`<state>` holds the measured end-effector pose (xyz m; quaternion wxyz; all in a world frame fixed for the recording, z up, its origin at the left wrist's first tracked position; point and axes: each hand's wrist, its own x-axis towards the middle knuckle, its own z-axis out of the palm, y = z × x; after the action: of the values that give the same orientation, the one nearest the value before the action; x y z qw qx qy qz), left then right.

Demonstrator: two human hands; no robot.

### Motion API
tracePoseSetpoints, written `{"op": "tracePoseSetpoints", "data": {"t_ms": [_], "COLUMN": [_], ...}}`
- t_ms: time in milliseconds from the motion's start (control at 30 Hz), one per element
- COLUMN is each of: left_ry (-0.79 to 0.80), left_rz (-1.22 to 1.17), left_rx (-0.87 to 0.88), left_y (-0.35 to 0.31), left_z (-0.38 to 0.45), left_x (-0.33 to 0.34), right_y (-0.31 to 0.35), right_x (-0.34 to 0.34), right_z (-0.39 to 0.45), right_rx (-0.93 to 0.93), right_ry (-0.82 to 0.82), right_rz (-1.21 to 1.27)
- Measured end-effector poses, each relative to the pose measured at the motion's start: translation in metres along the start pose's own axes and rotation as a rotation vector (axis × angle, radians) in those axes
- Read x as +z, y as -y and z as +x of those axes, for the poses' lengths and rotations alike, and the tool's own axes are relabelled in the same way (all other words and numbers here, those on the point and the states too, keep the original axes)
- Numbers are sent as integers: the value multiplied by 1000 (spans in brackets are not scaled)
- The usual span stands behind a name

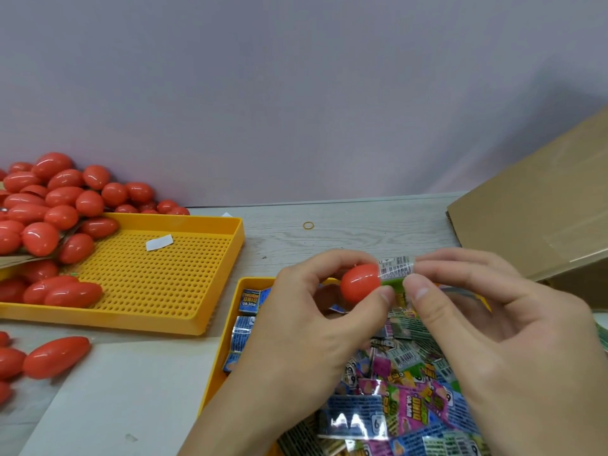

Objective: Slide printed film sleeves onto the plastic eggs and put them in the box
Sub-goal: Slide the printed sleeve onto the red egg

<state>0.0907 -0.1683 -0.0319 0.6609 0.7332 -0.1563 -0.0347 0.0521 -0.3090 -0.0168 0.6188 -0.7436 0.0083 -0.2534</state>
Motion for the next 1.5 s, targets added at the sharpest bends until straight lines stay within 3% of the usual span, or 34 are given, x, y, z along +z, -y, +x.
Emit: {"op": "tracePoseSetpoints", "data": {"t_ms": [700, 1500], "left_ry": [88, 22], "left_rz": [-85, 60], "left_rx": [-26, 28], "left_y": [-5, -8], "left_z": [-2, -2], "left_x": [2, 2], "right_y": [2, 3], "right_x": [-1, -2], "right_z": [1, 2], "right_rx": [153, 147], "right_ry": [-3, 43], "right_rz": [-24, -48]}}
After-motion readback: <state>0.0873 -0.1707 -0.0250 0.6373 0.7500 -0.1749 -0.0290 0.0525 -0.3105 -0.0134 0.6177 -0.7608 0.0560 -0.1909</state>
